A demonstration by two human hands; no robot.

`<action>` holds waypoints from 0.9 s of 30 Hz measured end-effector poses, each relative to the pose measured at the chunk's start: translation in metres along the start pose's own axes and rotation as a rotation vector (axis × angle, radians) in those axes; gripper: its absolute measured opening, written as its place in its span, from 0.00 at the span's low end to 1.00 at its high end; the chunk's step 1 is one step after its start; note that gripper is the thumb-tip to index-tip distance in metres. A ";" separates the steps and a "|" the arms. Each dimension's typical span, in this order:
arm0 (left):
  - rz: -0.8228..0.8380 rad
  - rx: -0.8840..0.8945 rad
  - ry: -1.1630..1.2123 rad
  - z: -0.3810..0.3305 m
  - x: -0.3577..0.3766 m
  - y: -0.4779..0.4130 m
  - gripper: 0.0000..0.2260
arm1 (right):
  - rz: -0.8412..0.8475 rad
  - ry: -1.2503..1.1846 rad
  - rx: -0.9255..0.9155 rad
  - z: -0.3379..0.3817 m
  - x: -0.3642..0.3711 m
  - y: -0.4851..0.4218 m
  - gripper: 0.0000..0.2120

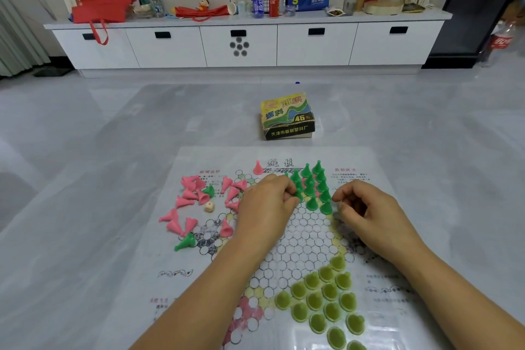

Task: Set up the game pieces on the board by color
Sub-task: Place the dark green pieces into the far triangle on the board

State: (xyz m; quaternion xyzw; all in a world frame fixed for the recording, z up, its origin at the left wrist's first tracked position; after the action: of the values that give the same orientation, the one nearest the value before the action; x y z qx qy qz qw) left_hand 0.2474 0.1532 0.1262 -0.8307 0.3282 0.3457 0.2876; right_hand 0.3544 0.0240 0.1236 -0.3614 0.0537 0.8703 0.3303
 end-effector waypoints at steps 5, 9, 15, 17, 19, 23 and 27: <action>0.001 0.005 0.014 0.000 0.000 0.000 0.05 | -0.006 0.001 -0.006 -0.001 0.000 -0.001 0.10; 0.002 0.003 0.007 0.000 0.001 0.000 0.05 | -0.009 0.016 -0.022 0.000 0.001 -0.001 0.08; 0.003 0.002 0.004 0.000 0.001 0.001 0.05 | -0.007 0.084 -0.047 0.002 0.002 -0.001 0.09; 0.004 0.002 -0.001 0.000 0.002 0.000 0.05 | -0.007 0.088 -0.050 0.002 0.003 -0.002 0.08; 0.003 -0.001 0.003 0.000 0.002 0.001 0.05 | -0.011 0.106 -0.060 0.002 0.003 -0.002 0.08; 0.000 0.002 0.007 0.001 0.001 0.001 0.05 | -0.017 0.132 -0.081 0.002 0.004 -0.002 0.06; -0.001 0.005 0.002 0.000 0.001 0.001 0.05 | -0.016 0.140 -0.082 0.001 0.004 -0.002 0.06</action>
State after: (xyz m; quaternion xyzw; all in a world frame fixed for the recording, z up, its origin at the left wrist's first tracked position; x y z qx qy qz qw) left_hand 0.2471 0.1524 0.1249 -0.8306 0.3288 0.3440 0.2894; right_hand 0.3528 0.0280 0.1218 -0.4351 0.0383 0.8417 0.3175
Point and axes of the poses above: each hand's wrist, its own y-axis away from the middle knuckle, its own x-axis out of the palm, z = x × y, the point moved 4 cm from there along -y, towards the middle knuckle
